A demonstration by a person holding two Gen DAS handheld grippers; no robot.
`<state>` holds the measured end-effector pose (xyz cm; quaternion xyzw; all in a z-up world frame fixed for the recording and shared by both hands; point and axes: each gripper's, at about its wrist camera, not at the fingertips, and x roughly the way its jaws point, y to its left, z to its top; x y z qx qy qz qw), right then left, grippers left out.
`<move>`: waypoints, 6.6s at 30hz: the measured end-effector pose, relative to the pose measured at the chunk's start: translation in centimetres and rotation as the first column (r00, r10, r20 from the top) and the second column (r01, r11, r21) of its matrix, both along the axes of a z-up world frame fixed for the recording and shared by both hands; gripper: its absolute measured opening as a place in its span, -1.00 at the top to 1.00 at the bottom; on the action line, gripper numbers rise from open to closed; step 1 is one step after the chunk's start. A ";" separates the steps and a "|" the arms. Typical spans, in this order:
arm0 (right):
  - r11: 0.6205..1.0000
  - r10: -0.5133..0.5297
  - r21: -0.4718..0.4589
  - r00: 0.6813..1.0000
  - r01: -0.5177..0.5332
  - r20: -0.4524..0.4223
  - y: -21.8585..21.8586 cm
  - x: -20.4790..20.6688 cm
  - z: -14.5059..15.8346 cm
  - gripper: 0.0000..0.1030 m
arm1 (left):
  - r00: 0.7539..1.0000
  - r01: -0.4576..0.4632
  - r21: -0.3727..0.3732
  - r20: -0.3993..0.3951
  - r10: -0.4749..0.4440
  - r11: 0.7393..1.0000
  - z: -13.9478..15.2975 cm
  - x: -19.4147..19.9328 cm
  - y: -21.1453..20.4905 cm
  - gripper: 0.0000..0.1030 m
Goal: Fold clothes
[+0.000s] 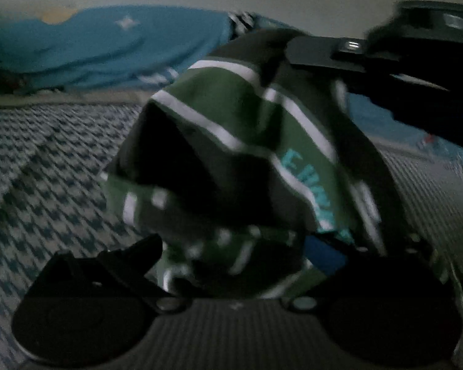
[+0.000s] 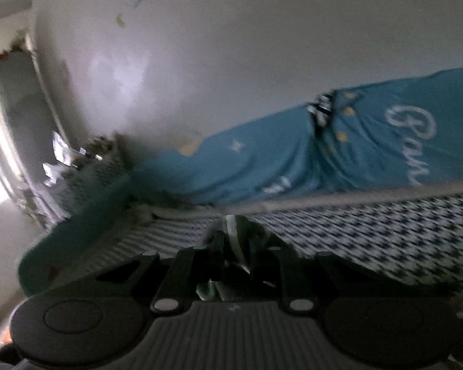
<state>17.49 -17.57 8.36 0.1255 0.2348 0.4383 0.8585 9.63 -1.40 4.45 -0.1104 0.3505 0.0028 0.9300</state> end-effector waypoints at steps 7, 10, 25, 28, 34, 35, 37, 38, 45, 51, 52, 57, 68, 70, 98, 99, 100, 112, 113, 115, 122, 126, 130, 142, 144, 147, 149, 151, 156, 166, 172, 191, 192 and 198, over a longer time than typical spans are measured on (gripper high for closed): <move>0.990 0.111 0.084 0.993 -0.114 0.033 2.1 -0.8 1.5 0.65 | 0.968 -0.235 -0.009 0.089 0.235 0.972 1.2 1.4 5.0 -0.99; 0.993 0.100 0.058 0.995 -0.100 -0.005 2.6 -0.5 1.3 0.59 | 0.930 -0.363 -0.009 0.055 0.363 0.932 0.8 1.7 7.2 -0.99; 0.963 -0.189 -0.199 0.982 0.181 -0.021 -2.1 3.2 -1.5 0.46 | 0.929 -0.364 -0.026 -0.086 0.361 0.931 -2.3 -2.1 9.8 -0.99; 0.930 -0.237 -0.289 0.972 0.225 -0.006 -2.5 4.2 -3.0 0.40 | 0.938 -0.336 -0.022 -0.092 0.333 0.942 -2.5 -2.3 9.3 -0.99; 0.893 -0.248 -0.389 0.969 0.226 -0.007 -2.9 5.5 -5.1 0.27 | 0.955 -0.280 -0.016 -0.106 0.277 0.960 -3.0 -2.7 8.4 -0.99; 0.886 -0.247 -0.405 0.969 0.225 -0.001 -2.9 5.5 -5.4 0.24 | 0.958 -0.270 -0.015 -0.108 0.267 0.963 -3.1 -2.8 8.2 -0.99; 0.875 -0.244 -0.431 0.970 0.219 -0.003 -2.9 5.9 -6.0 0.19 | 0.962 -0.251 -0.013 -0.113 0.248 0.968 -3.2 -2.9 7.9 -0.99; 0.871 -0.242 -0.442 0.970 0.215 -0.006 -2.9 6.1 -6.3 0.16 | 0.964 -0.242 -0.012 -0.115 0.239 0.970 -3.3 -3.0 7.7 -0.99; 0.844 -0.217 -0.506 0.976 0.180 -0.014 -2.3 6.6 -8.0 0.07 | 0.966 -0.217 -0.022 -0.146 0.211 0.976 -4.1 -2.9 7.4 -0.99; 0.851 -0.152 -0.512 0.988 0.121 -0.018 -1.2 5.9 -8.1 0.66 | 0.964 -0.208 -0.035 -0.177 0.199 0.977 -4.8 -2.7 7.3 -0.99; 0.851 -0.144 -0.513 0.989 0.113 -0.022 -1.0 5.8 -8.1 0.71 | 0.963 -0.206 -0.035 -0.182 0.197 0.978 -5.0 -2.7 7.3 -0.99; 0.857 -0.160 -0.499 0.987 0.132 -0.013 -1.1 5.7 -7.8 0.83 | 0.971 -0.169 0.001 -0.174 0.167 0.986 -5.4 -3.0 6.3 -0.99; 0.854 -0.374 -0.356 0.924 0.379 0.085 -3.1 8.1 -3.3 0.88 | 0.992 -0.076 -0.027 -0.103 0.073 0.997 -5.0 -2.8 3.9 -0.99; 0.843 -0.419 -0.331 0.903 0.425 0.092 -3.6 8.7 -2.6 0.88 | 0.994 -0.060 -0.046 -0.093 0.055 0.997 -5.0 -2.7 3.5 -0.99; 0.766 -0.553 -0.407 0.833 0.498 -0.022 -10.4 9.1 -2.4 0.50 | 0.987 0.158 -0.021 -0.019 -0.158 0.987 -3.6 -4.1 -1.4 -0.99; 0.758 -0.552 -0.430 0.833 0.490 -0.024 -10.8 8.7 -2.8 0.45 | 0.988 0.152 -0.024 -0.022 -0.152 0.988 -3.6 -4.2 -1.3 -0.99; 0.754 -0.549 -0.449 0.836 0.479 -0.029 -11.1 8.4 -3.1 0.36 | 0.989 0.146 -0.026 -0.023 -0.147 0.989 -3.6 -4.2 -1.3 -0.99; 0.704 -0.521 -0.578 0.853 0.413 -0.025 -12.3 5.7 -6.9 -0.07 | 0.992 0.112 -0.032 -0.060 -0.114 0.993 -3.9 -3.9 -1.8 -0.99; 0.703 -0.519 -0.578 0.855 0.415 -0.018 -12.1 5.6 -7.0 -0.07 | 0.991 0.112 -0.031 -0.063 -0.114 0.993 -4.0 -3.9 -1.9 -0.99; 0.706 -0.520 -0.569 0.854 0.421 -0.015 -11.8 5.5 -7.1 -0.04 | 0.991 0.109 -0.033 -0.072 -0.112 0.993 -4.2 -3.7 -2.0 -0.99; 0.719 -0.466 -0.561 0.884 0.411 0.050 -10.0 4.7 -7.1 0.77 | 0.990 0.094 -0.039 -0.102 -0.097 0.995 -4.6 -3.1 -2.2 -0.99; 0.721 -0.478 -0.534 0.875 0.441 0.077 -10.1 4.2 -6.3 0.83 | 0.990 0.089 -0.039 -0.102 -0.093 0.995 -4.5 -3.0 -2.3 -0.99; 0.682 -0.565 -0.480 0.814 0.551 0.132 -11.9 4.0 -4.1 0.84 | 0.991 0.095 -0.051 -0.090 -0.100 0.994 -4.2 -3.0 -2.4 -0.99; 0.533 -0.748 -0.408 0.638 0.741 0.182 -18.1 5.0 -1.8 0.86 | 0.986 0.145 -0.060 -0.076 -0.149 0.988 -3.8 -3.1 -3.3 -0.99; 0.499 -0.780 -0.408 0.601 0.764 0.172 -19.1 5.3 -2.0 0.86 | 0.985 0.150 -0.061 -0.076 -0.155 0.987 -3.8 -3.1 -3.4 -0.99; 0.430 -0.806 -0.408 0.546 0.806 0.229 -19.5 5.4 -2.1 0.93 | 0.984 0.158 -0.063 -0.076 -0.162 0.986 -3.7 -3.3 -3.5 -0.99; 0.428 -0.824 -0.402 0.533 0.809 0.195 -20.3 5.7 -2.1 0.92 | 0.986 0.149 -0.063 -0.072 -0.153 0.987 -3.8 -3.3 -3.3 -0.99; 0.461 -0.830 -0.385 0.542 0.800 0.133 -20.6 5.6 -2.1 0.91 | 0.988 0.134 -0.060 -0.068 -0.138 0.989 -3.7 -3.4 -3.0 -0.99; 0.601 -0.735 -0.385 0.674 0.700 0.079 -18.6 4.4 -2.3 0.91 | 0.993 0.097 -0.031 -0.062 -0.098 0.995 -3.4 -3.5 -2.5 -0.99; 0.841 -0.471 -0.337 0.879 0.423 -0.070 -13.1 1.7 -3.1 0.89 | 0.995 0.036 0.035 -0.099 -0.033 0.999 -3.5 -3.5 -1.4 -0.99; 0.896 -0.328 -0.351 0.938 0.272 -0.112 -9.6 0.0 -4.2 0.67 | 0.996 0.012 0.037 -0.087 -0.008 0.999 -3.5 -3.8 0.0 -0.79; 0.886 -0.197 -0.440 0.978 0.145 -0.074 -4.5 -0.8 -7.1 0.29 | 0.991 -0.059 0.012 -0.119 0.060 0.998 -4.2 -3.3 2.7 -0.93; 0.884 -0.194 -0.446 0.979 0.143 -0.069 -4.3 -0.8 -7.3 0.29 | 0.991 -0.061 0.007 -0.121 0.062 0.998 -4.2 -3.2 2.8 -0.93; 0.882 -0.189 -0.448 0.980 0.144 -0.057 -3.7 -0.8 -7.5 0.77 | 0.990 -0.075 0.001 -0.123 0.075 0.997 -4.1 -3.1 3.2 -0.93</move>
